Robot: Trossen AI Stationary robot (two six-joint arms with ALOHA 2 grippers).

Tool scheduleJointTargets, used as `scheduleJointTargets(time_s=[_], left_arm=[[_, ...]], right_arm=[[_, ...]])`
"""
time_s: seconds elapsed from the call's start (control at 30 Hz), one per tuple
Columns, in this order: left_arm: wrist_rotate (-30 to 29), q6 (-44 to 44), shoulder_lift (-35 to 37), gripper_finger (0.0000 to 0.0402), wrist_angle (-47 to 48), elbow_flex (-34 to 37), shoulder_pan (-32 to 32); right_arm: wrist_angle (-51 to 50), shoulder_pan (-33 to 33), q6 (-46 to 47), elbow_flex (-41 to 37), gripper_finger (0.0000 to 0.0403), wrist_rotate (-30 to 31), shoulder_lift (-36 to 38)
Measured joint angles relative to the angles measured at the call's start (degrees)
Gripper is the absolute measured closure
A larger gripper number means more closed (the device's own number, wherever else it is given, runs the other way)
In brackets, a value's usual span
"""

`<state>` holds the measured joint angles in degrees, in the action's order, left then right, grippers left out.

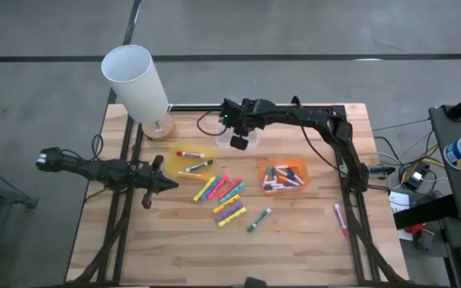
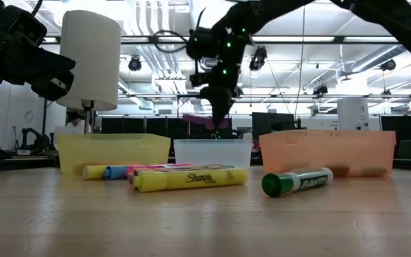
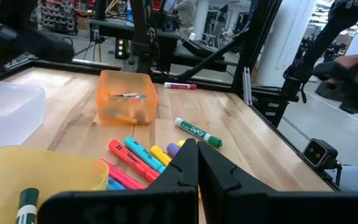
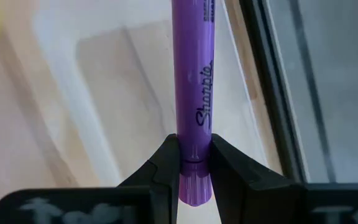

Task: Pick & Place Markers
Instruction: Put the large purple highlighter pen into the transparent bin, then put the bottom large yellow highlighter pen into the transparent bin

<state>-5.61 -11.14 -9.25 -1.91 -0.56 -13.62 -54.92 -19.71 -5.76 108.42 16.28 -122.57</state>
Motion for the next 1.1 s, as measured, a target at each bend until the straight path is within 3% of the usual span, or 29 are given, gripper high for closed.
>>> scheduleJointTargets(time_s=[0.47,0.87,1.1], left_arm=[[0.00,0.00,0.00,0.0401,0.00,0.00,0.01],[0.00,-0.02,0.00,0.0401,0.00,0.00,0.01],[0.00,-0.02,0.00,0.0401,0.00,0.00,0.01]], right_arm=[[0.61,-3.72,3.52,-0.02,0.0328,-4.68,-2.77],[2.31,-3.71,5.82,-0.02,0.0250,-4.32,-2.79],[2.43,-2.59,5.46,-0.02,0.0237,-4.33,-2.22]])
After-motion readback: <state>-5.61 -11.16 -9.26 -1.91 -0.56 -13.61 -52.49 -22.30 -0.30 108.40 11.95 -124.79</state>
